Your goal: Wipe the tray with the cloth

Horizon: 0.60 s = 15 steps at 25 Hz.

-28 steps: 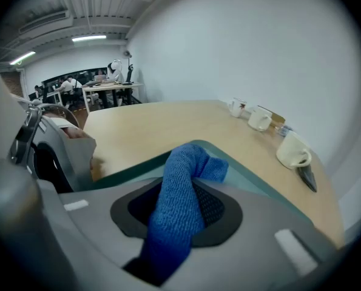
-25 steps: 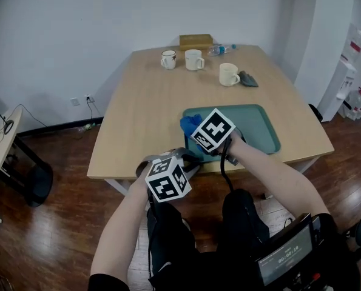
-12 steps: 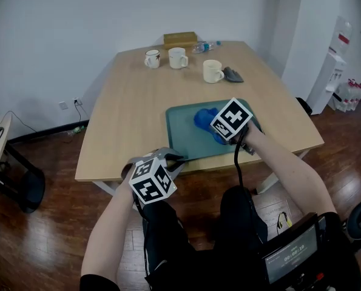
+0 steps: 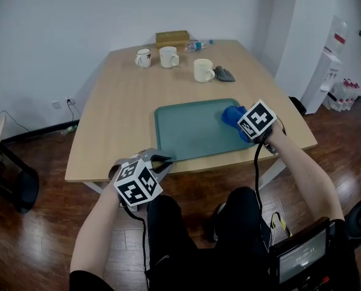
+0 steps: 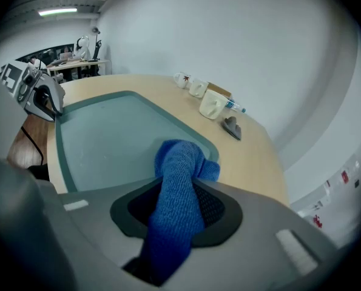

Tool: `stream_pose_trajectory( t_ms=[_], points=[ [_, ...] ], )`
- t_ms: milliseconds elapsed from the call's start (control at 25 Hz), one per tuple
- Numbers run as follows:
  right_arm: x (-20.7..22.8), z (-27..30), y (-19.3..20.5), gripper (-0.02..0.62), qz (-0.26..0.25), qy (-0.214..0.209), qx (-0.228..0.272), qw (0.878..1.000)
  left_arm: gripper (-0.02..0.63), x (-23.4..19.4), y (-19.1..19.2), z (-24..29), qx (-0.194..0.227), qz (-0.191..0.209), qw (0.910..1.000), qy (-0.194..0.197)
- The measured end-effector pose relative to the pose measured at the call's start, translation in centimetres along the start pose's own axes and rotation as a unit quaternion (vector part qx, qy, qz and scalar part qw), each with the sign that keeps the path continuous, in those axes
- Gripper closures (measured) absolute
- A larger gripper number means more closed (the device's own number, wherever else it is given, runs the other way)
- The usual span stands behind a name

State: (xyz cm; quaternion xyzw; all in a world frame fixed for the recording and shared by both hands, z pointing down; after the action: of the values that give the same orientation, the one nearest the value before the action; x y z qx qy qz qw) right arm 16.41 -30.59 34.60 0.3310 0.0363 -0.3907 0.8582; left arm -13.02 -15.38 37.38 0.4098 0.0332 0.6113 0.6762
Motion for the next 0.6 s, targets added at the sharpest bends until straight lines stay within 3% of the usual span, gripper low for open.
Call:
stream_pose_trajectory(
  t_ms=[320, 600],
  points=[
    [-1.3, 0.6, -0.2, 0.479, 0.025, -0.034, 0.013, 0.999, 0.563, 0.0, -0.2, 0.2, 0.0, 0.001, 1.0, 0.009],
    [-8.4, 0.9, -5.2, 0.479, -0.025, -0.101, 0.041, 0.994, 0.563, 0.1, -0.4, 0.3, 0.0, 0.004, 1.0, 0.007]
  ],
)
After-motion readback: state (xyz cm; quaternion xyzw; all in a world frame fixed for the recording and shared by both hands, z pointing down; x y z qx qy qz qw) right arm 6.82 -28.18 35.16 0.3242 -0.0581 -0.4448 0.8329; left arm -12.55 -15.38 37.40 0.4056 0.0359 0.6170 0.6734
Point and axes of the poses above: the fingertips, and each gripper's own axes: z forward along the fingers, x to its right, y out of its underside, the point moved 9 cm from there along -z, backward along the fingers, and after that the axes turned 1 degree about y, right-handed, at the moved point
